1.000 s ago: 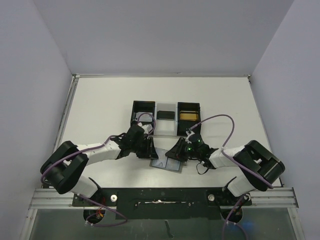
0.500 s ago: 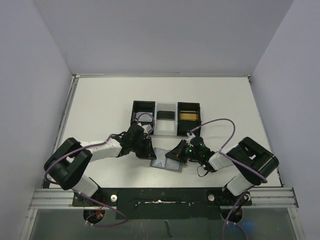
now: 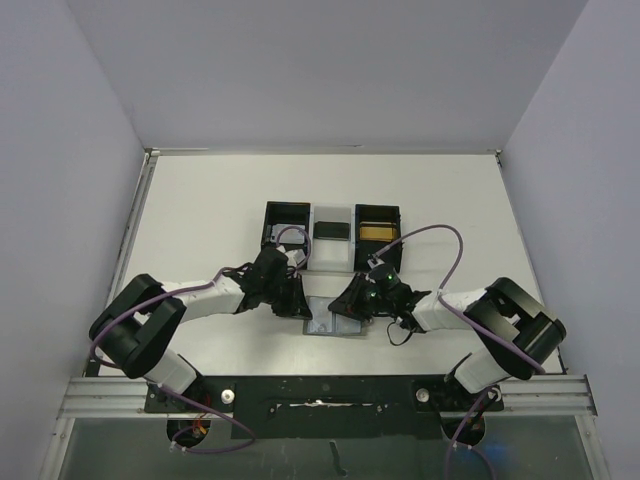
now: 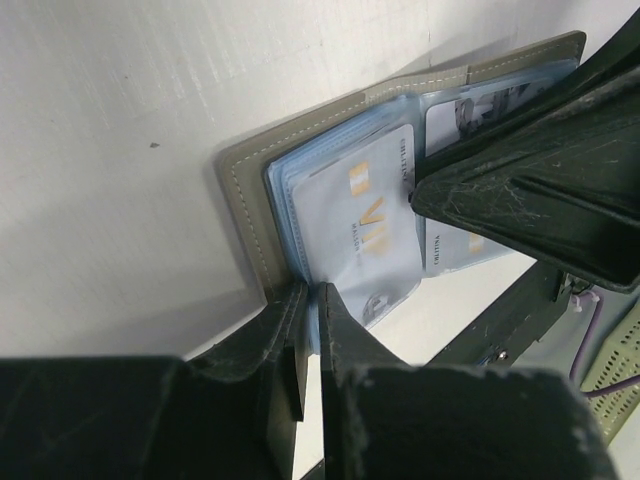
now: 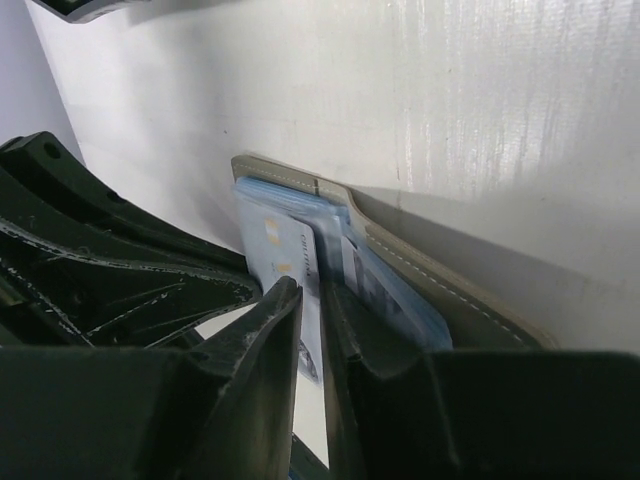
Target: Take the credit cards out of the card holder
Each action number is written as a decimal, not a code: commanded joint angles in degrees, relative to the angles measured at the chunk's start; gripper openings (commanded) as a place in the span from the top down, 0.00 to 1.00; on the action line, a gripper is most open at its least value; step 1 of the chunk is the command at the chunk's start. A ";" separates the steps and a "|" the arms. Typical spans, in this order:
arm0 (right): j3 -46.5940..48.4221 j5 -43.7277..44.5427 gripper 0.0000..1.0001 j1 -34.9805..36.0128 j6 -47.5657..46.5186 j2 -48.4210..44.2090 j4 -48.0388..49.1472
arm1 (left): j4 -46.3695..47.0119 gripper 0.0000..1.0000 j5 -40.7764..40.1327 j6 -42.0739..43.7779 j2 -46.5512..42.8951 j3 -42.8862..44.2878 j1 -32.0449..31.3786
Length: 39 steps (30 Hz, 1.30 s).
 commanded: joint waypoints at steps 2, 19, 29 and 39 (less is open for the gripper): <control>2.19 2.05 0.90 1.76 -3.06 -0.03 -4.61 | -0.93 1.00 0.33 1.36 2.01 0.04 -1.06; 3.36 3.29 1.00 0.95 -8.22 -8.91 -12.39 | 3.43 1.00 -1.65 -2.85 -3.37 -3.62 -0.80; 5.43 2.49 0.69 2.79 -7.91 -4.56 -14.50 | 4.24 1.00 -0.60 -2.77 -2.57 -3.48 -0.79; 6.94 2.39 0.70 5.13 -8.27 1.58 -13.33 | 4.40 1.00 -0.97 -2.75 -2.34 -3.92 -0.84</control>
